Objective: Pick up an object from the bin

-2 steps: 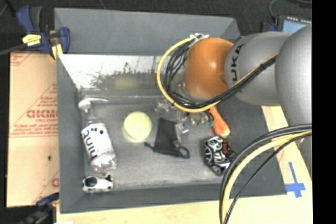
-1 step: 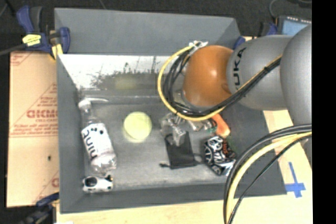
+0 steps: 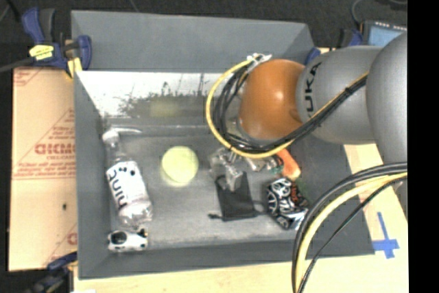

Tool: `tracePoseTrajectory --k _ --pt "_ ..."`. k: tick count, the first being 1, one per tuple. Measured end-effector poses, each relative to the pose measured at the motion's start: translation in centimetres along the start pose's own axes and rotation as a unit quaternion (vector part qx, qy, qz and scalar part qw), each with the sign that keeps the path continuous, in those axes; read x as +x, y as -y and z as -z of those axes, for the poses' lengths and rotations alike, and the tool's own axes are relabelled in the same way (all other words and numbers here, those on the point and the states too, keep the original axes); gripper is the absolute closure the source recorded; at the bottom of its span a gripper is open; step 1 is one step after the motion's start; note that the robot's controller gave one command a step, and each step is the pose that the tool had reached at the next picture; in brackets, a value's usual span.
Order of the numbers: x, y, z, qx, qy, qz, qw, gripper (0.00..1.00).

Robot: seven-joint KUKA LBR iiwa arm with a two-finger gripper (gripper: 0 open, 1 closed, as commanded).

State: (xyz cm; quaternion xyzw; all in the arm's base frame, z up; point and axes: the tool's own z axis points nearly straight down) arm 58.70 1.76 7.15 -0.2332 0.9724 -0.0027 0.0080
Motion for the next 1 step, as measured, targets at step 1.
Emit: tracePoseTrajectory --k 1 --pt "0.49 -0.29 3.99 -0.002 -0.0037 0.004 1.0000 1.00"
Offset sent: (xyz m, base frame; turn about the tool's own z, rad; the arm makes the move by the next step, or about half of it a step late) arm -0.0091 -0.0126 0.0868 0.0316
